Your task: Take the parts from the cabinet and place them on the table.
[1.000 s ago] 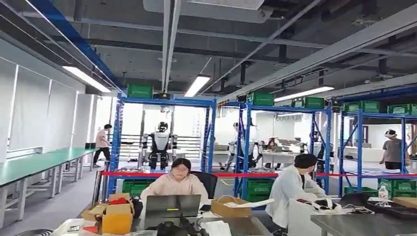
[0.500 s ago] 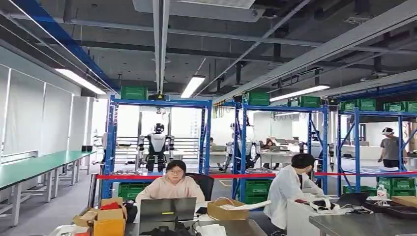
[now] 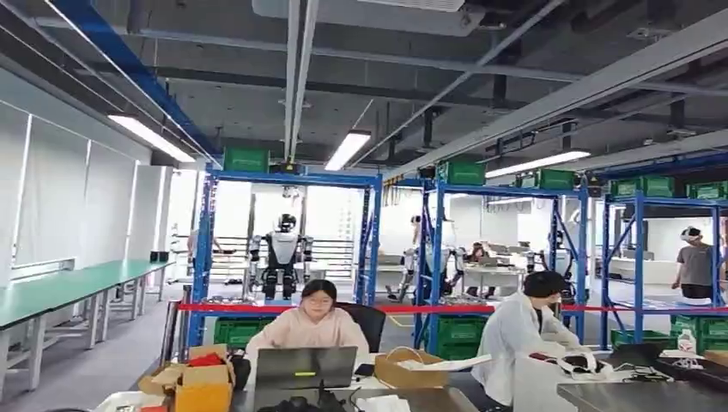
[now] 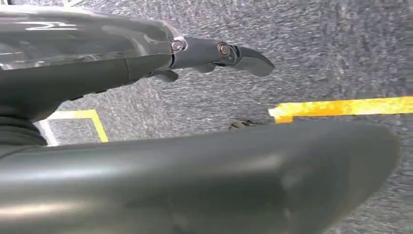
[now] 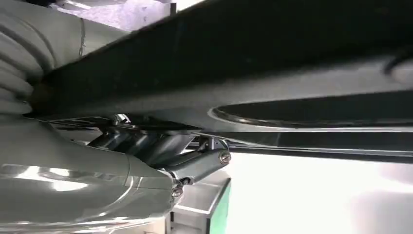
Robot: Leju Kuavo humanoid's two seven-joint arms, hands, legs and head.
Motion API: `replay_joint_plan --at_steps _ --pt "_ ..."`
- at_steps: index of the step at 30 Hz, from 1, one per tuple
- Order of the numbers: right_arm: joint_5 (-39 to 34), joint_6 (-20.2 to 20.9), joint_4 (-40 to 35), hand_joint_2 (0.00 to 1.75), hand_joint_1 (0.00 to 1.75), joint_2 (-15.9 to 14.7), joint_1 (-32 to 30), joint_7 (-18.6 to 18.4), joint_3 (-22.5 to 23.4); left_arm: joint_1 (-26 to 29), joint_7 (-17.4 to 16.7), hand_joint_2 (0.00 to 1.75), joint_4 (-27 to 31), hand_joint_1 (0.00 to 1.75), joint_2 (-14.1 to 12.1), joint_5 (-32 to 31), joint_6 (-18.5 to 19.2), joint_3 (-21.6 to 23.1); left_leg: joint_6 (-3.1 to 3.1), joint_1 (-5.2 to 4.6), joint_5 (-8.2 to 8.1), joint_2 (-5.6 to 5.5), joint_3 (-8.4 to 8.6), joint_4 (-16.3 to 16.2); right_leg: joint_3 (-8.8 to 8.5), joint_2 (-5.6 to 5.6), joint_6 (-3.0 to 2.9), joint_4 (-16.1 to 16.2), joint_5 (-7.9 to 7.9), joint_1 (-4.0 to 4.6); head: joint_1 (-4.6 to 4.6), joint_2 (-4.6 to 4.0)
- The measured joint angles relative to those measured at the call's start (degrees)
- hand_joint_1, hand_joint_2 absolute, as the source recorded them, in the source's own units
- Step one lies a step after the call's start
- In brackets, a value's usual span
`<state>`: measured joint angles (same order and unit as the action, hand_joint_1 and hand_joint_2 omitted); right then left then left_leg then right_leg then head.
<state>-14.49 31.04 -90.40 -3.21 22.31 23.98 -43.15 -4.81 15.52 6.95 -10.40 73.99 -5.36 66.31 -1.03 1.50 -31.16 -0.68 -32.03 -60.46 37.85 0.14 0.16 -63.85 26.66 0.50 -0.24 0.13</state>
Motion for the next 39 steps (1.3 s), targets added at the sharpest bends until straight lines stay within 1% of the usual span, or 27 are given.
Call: replay_joint_plan --at_steps 1,5,6,7,8,10,11,12,13,15,16,17,18,20,22,23,26,27,28,29,31,32,33,34,37,38,39 --pt "0.0 0.0 0.0 1.75 1.75 0.0 0.0 0.0 0.0 0.0 0.0 1.75 0.0 0.00 0.0 0.0 0.0 0.0 0.25 0.05 -0.26 -0.03 0.26 0.2 -1.24 0.10 -0.16 2.5 -0.34 0.22 0.00 0.00" --pt "0.0 0.0 0.0 1.75 1.75 0.0 0.1 0.0 0.1 0.0 0.0 1.75 0.0 0.00 0.0 0.0 0.0 0.0 1.40 0.06 -0.47 0.07 0.57 1.2 -1.75 0.20 -1.10 4.2 0.82 0.69 -0.13 0.07" --pt "0.0 0.0 -0.1 1.75 1.75 0.1 0.0 0.0 0.2 -0.1 0.0 1.75 0.0 0.00 0.0 0.0 0.0 0.0 1.72 0.01 -0.82 0.11 1.02 1.5 -2.74 0.18 -1.32 5.6 0.42 0.12 -0.13 0.07" --pt "-0.1 0.0 -0.1 1.75 1.75 0.1 0.0 0.1 0.2 -0.2 0.0 1.75 0.0 0.00 0.0 0.0 0.0 0.0 1.64 -0.05 -1.36 0.18 0.96 0.6 -3.46 0.11 -1.46 6.3 0.48 0.20 -0.13 0.07" --pt "-0.1 0.0 -0.1 1.75 1.75 0.2 0.2 0.1 0.2 -0.2 0.0 1.75 0.0 0.00 0.0 0.0 0.0 0.0 1.61 -0.11 -2.75 0.18 -0.43 -2.3 -3.94 -0.04 -1.75 6.4 0.65 0.14 -0.13 0.04" --pt "-0.1 0.0 0.0 1.75 1.75 0.2 0.0 0.1 0.2 -0.2 0.0 1.75 0.0 0.00 -0.1 0.0 0.0 0.0 1.74 -0.13 -5.70 0.18 -5.66 -11.3 -4.71 -0.14 -2.12 6.4 1.32 0.30 -0.13 0.02" --pt "-0.1 0.0 0.0 1.75 1.75 0.2 -0.3 0.1 0.1 0.1 0.0 1.75 0.0 0.00 -0.2 0.1 0.0 0.0 1.80 -0.15 -5.97 0.18 -7.96 -14.4 -5.03 -0.10 -2.22 6.4 1.66 0.36 -0.13 0.00" --pt "-0.1 0.0 0.0 1.75 1.75 0.2 -0.5 0.1 0.1 0.3 0.0 1.75 0.0 0.00 -0.2 0.1 0.0 0.0 1.88 -0.14 -5.08 0.19 -9.02 -14.9 -5.44 -0.02 -2.22 6.4 2.02 0.39 -0.13 0.00" --pt "-0.1 0.0 0.0 1.75 1.75 0.2 -0.6 0.1 0.1 0.3 0.0 1.75 0.0 0.00 -0.2 0.1 0.0 0.1 1.92 -0.14 -3.27 0.19 -8.92 -13.4 -5.94 0.07 -2.17 6.4 2.40 0.39 -0.13 0.00" --pt "-0.1 0.0 0.0 1.75 1.75 0.2 -0.6 0.1 0.0 0.2 0.0 1.75 0.0 0.00 -0.3 0.1 0.0 0.1 1.79 -0.13 3.17 0.23 -5.89 -4.8 -7.49 0.13 -1.89 6.3 3.57 0.38 -0.13 0.00" --pt "-0.1 0.0 0.0 1.75 1.75 0.2 -0.7 0.1 0.0 0.2 0.0 1.75 0.0 0.00 -0.3 0.1 0.0 0.2 1.67 -0.18 4.58 0.28 -4.25 -1.2 -8.18 0.06 -1.59 6.3 4.29 0.37 -0.13 0.00" --pt "-0.1 0.0 0.1 1.75 1.75 0.2 -0.6 0.1 0.0 0.1 0.0 1.75 0.0 0.00 -0.3 0.1 0.0 0.2 1.60 -0.60 3.75 0.38 -3.91 -0.9 -8.25 0.12 -1.18 6.2 4.67 0.69 -0.13 0.00" --pt "-0.1 0.0 0.0 1.75 1.75 0.2 -0.6 0.1 0.0 0.0 0.1 1.75 0.0 0.00 -0.3 0.1 0.0 0.3 1.00 -0.64 2.89 0.37 -3.34 0.1 -8.15 0.17 -0.82 6.0 5.00 0.59 -0.13 0.00" --pt "-0.1 0.0 0.0 1.75 1.75 0.2 -0.7 0.1 0.0 0.2 0.1 1.75 0.0 0.00 -0.3 0.1 0.0 0.4 0.42 -0.82 2.57 0.37 -3.38 0.4 -8.52 0.16 -0.34 6.0 4.91 0.51 -0.13 0.00" --pt "-0.1 0.0 -0.1 1.75 1.75 0.2 -0.7 0.2 0.0 0.4 0.1 1.75 0.0 0.00 -0.3 0.1 0.0 0.5 -0.03 -0.28 2.29 0.23 -2.26 0.8 -8.67 0.10 0.15 5.4 5.47 0.46 -0.07 0.02" --pt "-0.1 0.0 -0.2 1.75 1.75 0.2 -0.6 0.2 0.1 0.3 0.2 1.75 0.0 0.00 -0.4 0.1 0.0 0.5 -0.35 -0.18 1.97 0.21 -1.82 0.9 -7.58 0.11 0.59 2.9 6.09 0.45 -0.13 0.00" --pt "-0.1 0.0 -0.1 1.75 1.75 0.1 -1.0 0.2 0.1 0.3 0.2 1.75 0.0 0.00 -0.4 0.1 0.0 0.5 -0.44 -0.19 0.73 0.19 -0.61 0.9 0.97 0.05 1.42 -10.2 10.28 -0.20 -0.13 0.00" --pt "-0.1 0.0 -0.1 1.75 1.75 0.1 -1.4 0.2 0.1 0.4 0.2 1.75 0.0 0.00 -0.4 0.1 0.0 0.5 -0.37 -0.19 0.20 0.18 0.07 0.9 3.12 0.04 1.47 -12.4 10.44 -0.25 -0.15 0.00" --pt "-0.1 0.0 -0.1 1.75 1.75 0.0 -1.6 0.2 0.1 0.5 0.2 1.75 0.0 0.00 -0.4 0.1 0.0 0.6 -0.28 -0.18 -0.45 0.15 0.95 0.9 3.86 0.06 1.45 -11.6 9.29 -0.24 -0.15 0.00" --pt "-0.1 0.0 -0.1 1.75 1.75 0.0 -1.6 0.2 0.1 0.5 0.2 1.75 0.0 0.00 -0.4 0.1 0.0 0.6 -0.23 -0.18 -0.95 0.11 1.74 0.9 3.46 0.06 1.36 -9.1 7.43 -0.24 -0.15 0.00" --pt "-0.1 0.0 -0.2 1.75 1.75 0.0 -1.6 0.2 0.2 0.4 0.2 1.75 0.0 0.00 -0.4 0.1 0.0 0.7 -0.01 -0.18 -2.40 0.09 3.86 1.1 0.62 0.05 0.77 1.2 -0.34 -0.11 -0.15 0.00" --pt "-0.1 0.0 -0.1 1.75 1.75 -0.1 -1.6 0.2 0.2 0.4 0.2 1.75 0.0 0.00 -0.4 0.1 0.0 0.7 0.25 -0.16 -2.87 0.05 4.59 1.2 0.29 0.13 0.64 2.9 -1.66 0.16 -0.13 0.00" --pt "-0.1 0.0 -0.1 1.75 1.75 -0.2 -1.5 0.2 0.2 0.2 0.2 1.75 0.0 0.00 -0.4 0.1 0.0 0.7 0.50 -0.15 -2.93 -0.10 4.51 1.7 0.69 -0.05 0.19 3.3 0.54 0.51 -0.15 0.00" --pt "-0.1 0.0 -0.2 1.75 1.75 -0.2 -1.6 0.2 0.3 0.0 0.1 1.75 0.0 0.00 -0.4 0.1 0.0 0.7 0.97 -0.14 -3.21 -0.06 4.54 2.2 0.38 0.06 -0.37 3.6 -0.36 0.55 -0.13 0.04" --pt "-0.2 0.0 -0.6 1.75 1.75 -0.2 -1.6 0.3 0.4 0.2 0.1 1.75 0.0 0.00 -0.4 0.1 0.0 0.8 1.86 -0.14 -2.90 0.19 5.87 1.3 -1.69 0.22 -1.48 5.0 -0.15 0.06 -0.09 0.02" --pt "-0.2 0.0 -0.6 1.75 1.75 -0.2 -1.5 0.3 0.4 0.0 0.3 1.75 0.0 0.00 -0.4 0.1 0.0 0.8 1.76 -0.17 -2.90 0.22 4.92 -1.3 -2.55 0.16 -1.78 5.3 0.19 0.13 -0.11 0.00" --pt "-0.2 0.0 -0.6 1.75 1.75 -0.2 -1.3 0.3 0.4 -0.1 0.3 1.75 0.0 0.00 -0.4 0.1 0.0 0.8 1.76 -0.28 -3.46 0.22 2.81 -5.1 -3.12 0.14 -1.99 5.4 0.64 0.19 -0.07 0.00"
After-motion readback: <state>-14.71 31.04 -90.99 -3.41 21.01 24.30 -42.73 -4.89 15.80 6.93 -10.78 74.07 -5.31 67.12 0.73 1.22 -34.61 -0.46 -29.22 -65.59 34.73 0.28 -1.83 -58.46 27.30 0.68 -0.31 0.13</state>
